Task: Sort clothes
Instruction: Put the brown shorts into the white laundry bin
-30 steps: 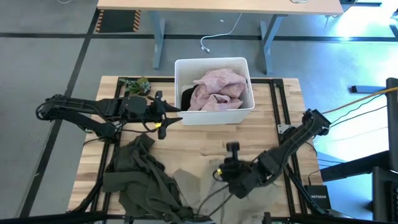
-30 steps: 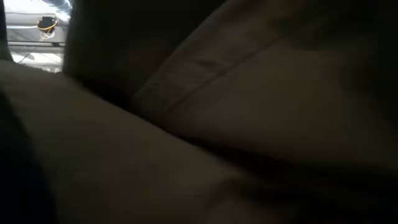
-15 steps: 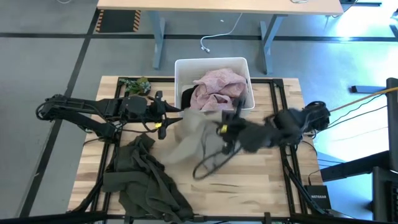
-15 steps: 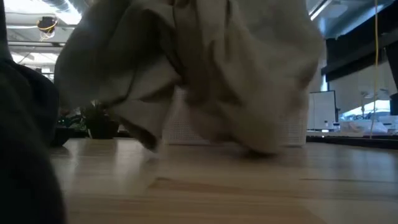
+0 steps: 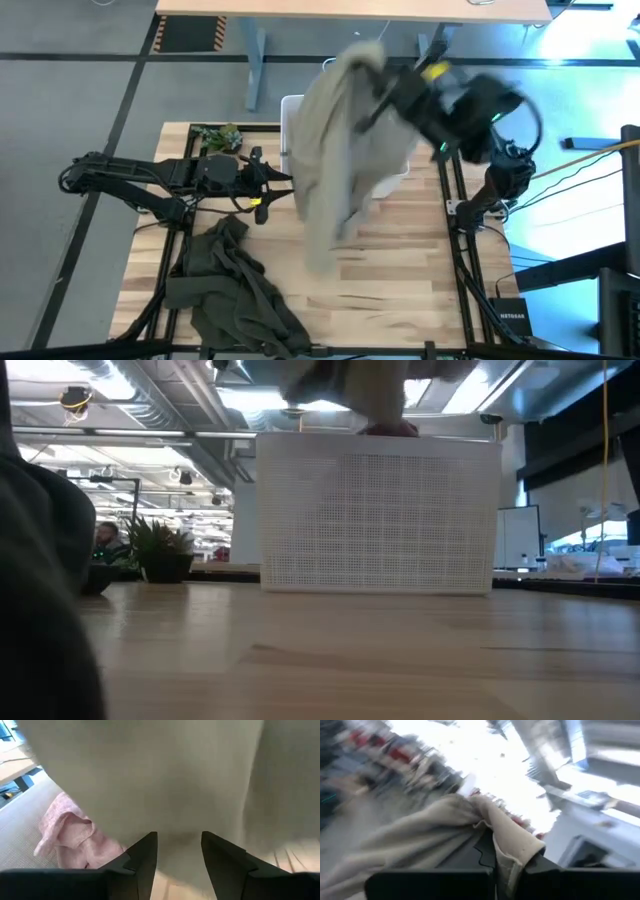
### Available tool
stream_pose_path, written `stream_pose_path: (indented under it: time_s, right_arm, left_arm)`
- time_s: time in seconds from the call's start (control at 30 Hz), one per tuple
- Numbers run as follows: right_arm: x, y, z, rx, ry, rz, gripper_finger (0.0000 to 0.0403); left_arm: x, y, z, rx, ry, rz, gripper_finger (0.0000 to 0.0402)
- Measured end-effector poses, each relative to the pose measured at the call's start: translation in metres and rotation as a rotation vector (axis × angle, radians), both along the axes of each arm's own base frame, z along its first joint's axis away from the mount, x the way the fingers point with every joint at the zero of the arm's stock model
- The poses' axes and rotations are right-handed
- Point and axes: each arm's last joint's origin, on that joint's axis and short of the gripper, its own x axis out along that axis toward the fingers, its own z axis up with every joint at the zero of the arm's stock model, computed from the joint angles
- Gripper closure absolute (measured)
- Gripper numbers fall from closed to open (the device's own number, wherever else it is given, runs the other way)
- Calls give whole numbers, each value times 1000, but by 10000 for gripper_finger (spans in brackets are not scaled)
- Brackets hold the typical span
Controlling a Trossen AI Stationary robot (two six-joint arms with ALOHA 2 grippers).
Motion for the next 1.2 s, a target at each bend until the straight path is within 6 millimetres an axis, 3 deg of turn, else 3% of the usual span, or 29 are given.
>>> stream_pose_path:
  time_s: [0.1, 0.27, 0.47, 0.57, 0.7, 0.83, 0.97, 1.07, 1.2]
  right_arm:
    - [-7, -21, 14, -83, -128, -19, 387]
    - [-7, -53, 18, -115, -200, -70, 386]
    - [-8, -92, -3, 46, 1, -348, 386]
    - [-4, -109, -29, 194, 135, -373, 386]
    - [1, -126, -67, 424, 292, -265, 386]
    - [16, -141, -121, 676, 527, -162, 386]
    - [35, -148, -173, 797, 708, -130, 386]
    - [48, -152, -210, 832, 753, -116, 386]
    - [58, -156, -250, 953, 676, -184, 375]
  left_arm:
    - [0, 0, 0, 0, -3, 0, 253]
    - [0, 0, 0, 0, -1, 0, 253]
    - [0, 0, 1, 4, -3, -1, 253]
    - [0, 0, 1, 4, -4, -1, 253]
    - [0, 0, 0, 0, -3, 0, 253]
    - [-1, 0, 0, 1, 3, 0, 253]
    - [0, 0, 2, -1, -18, 0, 253]
    - [0, 0, 1, 0, -12, 0, 253]
    - [0, 0, 1, -1, -5, 0, 253]
